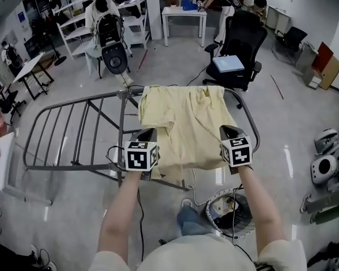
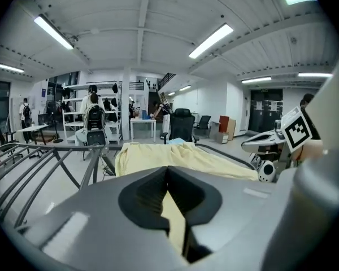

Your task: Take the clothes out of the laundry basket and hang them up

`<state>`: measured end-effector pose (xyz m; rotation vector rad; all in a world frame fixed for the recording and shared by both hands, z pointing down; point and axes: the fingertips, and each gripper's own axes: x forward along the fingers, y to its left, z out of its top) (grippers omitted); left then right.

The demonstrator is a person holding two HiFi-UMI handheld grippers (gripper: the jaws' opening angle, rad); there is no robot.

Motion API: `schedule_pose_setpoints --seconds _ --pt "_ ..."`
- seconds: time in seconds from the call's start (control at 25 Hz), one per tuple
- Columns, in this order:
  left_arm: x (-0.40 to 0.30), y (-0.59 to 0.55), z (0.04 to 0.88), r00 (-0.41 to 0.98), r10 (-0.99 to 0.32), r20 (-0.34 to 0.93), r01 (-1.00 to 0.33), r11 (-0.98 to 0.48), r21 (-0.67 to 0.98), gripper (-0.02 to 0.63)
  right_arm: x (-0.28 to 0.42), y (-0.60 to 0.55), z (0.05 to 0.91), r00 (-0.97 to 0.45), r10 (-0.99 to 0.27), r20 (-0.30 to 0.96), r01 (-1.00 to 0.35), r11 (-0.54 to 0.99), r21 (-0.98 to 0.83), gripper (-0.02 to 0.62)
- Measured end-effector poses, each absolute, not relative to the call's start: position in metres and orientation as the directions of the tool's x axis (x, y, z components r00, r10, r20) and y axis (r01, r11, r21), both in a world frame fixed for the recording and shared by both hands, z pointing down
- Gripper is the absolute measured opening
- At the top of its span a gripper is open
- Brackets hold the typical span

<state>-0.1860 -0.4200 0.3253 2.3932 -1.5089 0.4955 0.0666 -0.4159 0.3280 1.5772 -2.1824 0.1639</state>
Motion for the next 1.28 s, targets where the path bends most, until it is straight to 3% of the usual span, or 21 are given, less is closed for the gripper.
schedule_pose_setpoints --seconds 0.32,0.6,0.88,1.28 --pt "-0.180 -0.255 0.314 0.478 -0.819 0.317 -0.875 -0.477 0.088 0.011 0.039 -0.247 0.319 -0.304 -0.899 0.316 -0.934 0.346 0.088 0.002" --pt "-0.159 -0.136 0.335 0.536 -0.772 0.342 -0.834 -0.546 0.077 0.012 0.026 -0.127 0.321 -0.331 -0.894 0.300 -0.931 0.361 0.049 0.002" --pt "-0.117 -0.066 0.372 0.615 -0.697 0.367 -0.782 -0.600 0.170 0.012 0.032 -0.049 0.333 -0.311 -0.891 0.330 -0.928 0.360 0.097 0.002" --pt "-0.019 -0.044 0.427 0.699 -0.565 0.439 -0.694 -0.684 0.225 0.012 0.125 0.016 0.384 -0.160 -0.899 0.408 -0.982 0.189 0.031 0.002"
